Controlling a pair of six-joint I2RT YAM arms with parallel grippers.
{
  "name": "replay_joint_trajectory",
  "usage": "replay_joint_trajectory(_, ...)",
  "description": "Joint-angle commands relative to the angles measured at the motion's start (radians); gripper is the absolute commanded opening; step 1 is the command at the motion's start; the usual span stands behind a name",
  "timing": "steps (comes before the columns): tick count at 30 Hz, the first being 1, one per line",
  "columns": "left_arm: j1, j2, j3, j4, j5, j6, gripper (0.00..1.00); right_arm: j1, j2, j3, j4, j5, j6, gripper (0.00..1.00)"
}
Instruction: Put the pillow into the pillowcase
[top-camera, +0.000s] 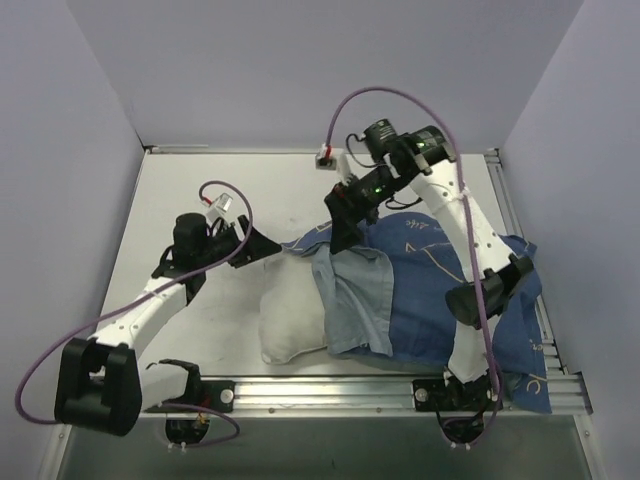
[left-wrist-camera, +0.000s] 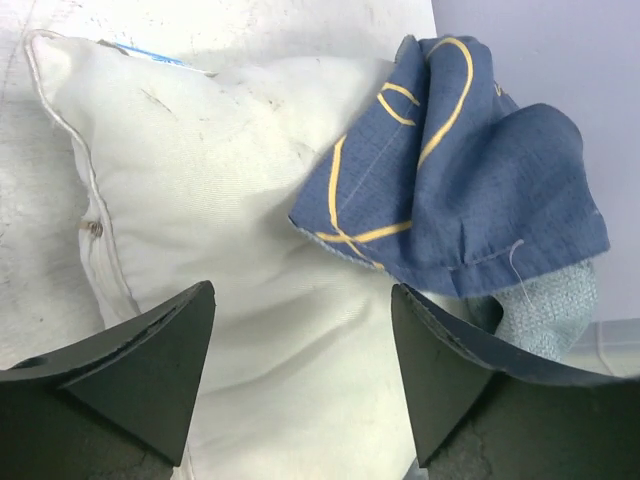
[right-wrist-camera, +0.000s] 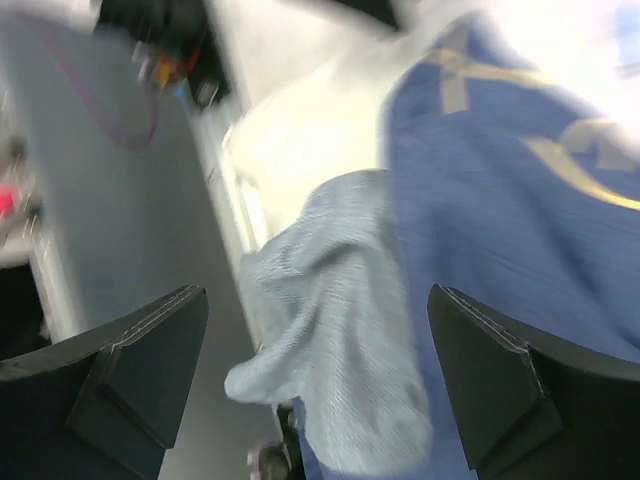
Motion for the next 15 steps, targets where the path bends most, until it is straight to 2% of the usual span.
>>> replay_joint_trajectory(1, 0.005, -0.078, -0.022, -0.088, -0.02, 0.088, 0.8, -0.087, -0.03, 0.237, -0.075, 0.1, 0.222, 0.98)
replay_joint_trajectory(2, 0.0, -0.075, -0.027, -0.098, -0.035, 0.09, 0.81, -0.102, -0.015, 0.236, 0.054, 0.143, 0.285, 0.97)
replay_joint_trajectory(3, -0.007, -0.067, -0.035, -0.108, -0.049, 0.09, 0.81, -0.113, -0.012, 0.213, 0.117, 0.271, 0.41, 0.96)
replay_joint_trajectory(5, -0.014, -0.026, -0.036, -0.112, -0.071, 0.084, 0.84, -0.127, 0.029, 0.175, 0.212, 0.403, 0.47, 0.96)
replay_joint_trajectory(7, -0.038, 0.026, -0.015, -0.111, -0.089, 0.09, 0.86, -0.132, 0.103, 0.175, 0.209, 0.477, 0.502, 0.97)
replay_joint_trajectory(8, -0.047, 0.043, -0.004, -0.112, -0.092, 0.091, 0.87, -0.13, 0.112, 0.117, 0.217, 0.502, 0.504, 0.98)
replay_joint_trajectory(14, -0.132, 0.124, 0.034, -0.066, -0.098, 0.058, 0.91, -0.124, 0.178, -0.051, 0.215, 0.396, 0.554, 1.0)
replay_joint_trajectory(15, -0.145, 0.127, 0.03, -0.042, -0.105, 0.042, 0.91, -0.118, 0.191, -0.052, 0.215, 0.386, 0.55, 0.88)
